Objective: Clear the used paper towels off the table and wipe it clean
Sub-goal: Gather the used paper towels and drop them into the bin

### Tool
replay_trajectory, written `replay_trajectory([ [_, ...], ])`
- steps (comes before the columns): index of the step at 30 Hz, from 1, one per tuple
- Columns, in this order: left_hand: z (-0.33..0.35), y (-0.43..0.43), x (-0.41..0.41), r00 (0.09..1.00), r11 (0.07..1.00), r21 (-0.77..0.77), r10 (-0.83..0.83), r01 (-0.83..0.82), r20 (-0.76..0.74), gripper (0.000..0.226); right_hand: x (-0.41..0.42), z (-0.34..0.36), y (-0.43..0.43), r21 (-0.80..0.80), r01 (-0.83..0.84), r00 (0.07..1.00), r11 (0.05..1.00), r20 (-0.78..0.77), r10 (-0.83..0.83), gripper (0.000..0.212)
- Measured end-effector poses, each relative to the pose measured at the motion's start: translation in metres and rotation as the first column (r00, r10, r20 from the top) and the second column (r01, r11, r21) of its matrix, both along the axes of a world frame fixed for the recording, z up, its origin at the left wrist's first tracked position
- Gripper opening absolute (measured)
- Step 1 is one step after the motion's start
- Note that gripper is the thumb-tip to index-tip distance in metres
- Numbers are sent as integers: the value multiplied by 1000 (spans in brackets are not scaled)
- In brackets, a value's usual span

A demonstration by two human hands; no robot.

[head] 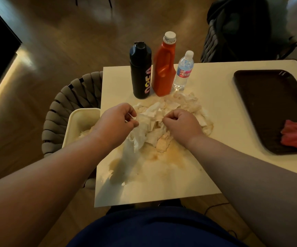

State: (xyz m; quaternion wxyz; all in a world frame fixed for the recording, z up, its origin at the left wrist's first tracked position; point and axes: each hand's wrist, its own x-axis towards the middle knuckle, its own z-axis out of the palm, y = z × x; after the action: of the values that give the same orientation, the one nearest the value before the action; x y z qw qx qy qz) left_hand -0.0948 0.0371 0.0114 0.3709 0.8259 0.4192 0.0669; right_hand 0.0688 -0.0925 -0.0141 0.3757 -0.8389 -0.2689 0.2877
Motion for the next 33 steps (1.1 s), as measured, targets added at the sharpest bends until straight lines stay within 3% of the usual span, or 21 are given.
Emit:
replay_trajectory([
  [8,-9,15,-16,994,997,79,6,3,-109,32,5,58,-8,150,71,995,986,55,-80,13],
  [12,-11,22,-22,981,994,112,9,12,-193,20,2,70,-8,166,91,995,982,33,-97,14],
  [19,16,34,-54,987,990,48,131,-136,89,12,-26,62,13,109,6,1000,994,5,-7,9],
  [25,54,66,-101,944,952,117,253,-282,213,8,-64,68,54,161,-117,993,980,12,117,10],
  [29,60,85,-135,906,913,137,343,-383,248,10,-87,66,82,160,-193,981,968,23,192,9],
  [33,48,93,-154,916,917,117,359,-382,178,11,-104,59,103,143,-234,972,962,30,232,9],
])
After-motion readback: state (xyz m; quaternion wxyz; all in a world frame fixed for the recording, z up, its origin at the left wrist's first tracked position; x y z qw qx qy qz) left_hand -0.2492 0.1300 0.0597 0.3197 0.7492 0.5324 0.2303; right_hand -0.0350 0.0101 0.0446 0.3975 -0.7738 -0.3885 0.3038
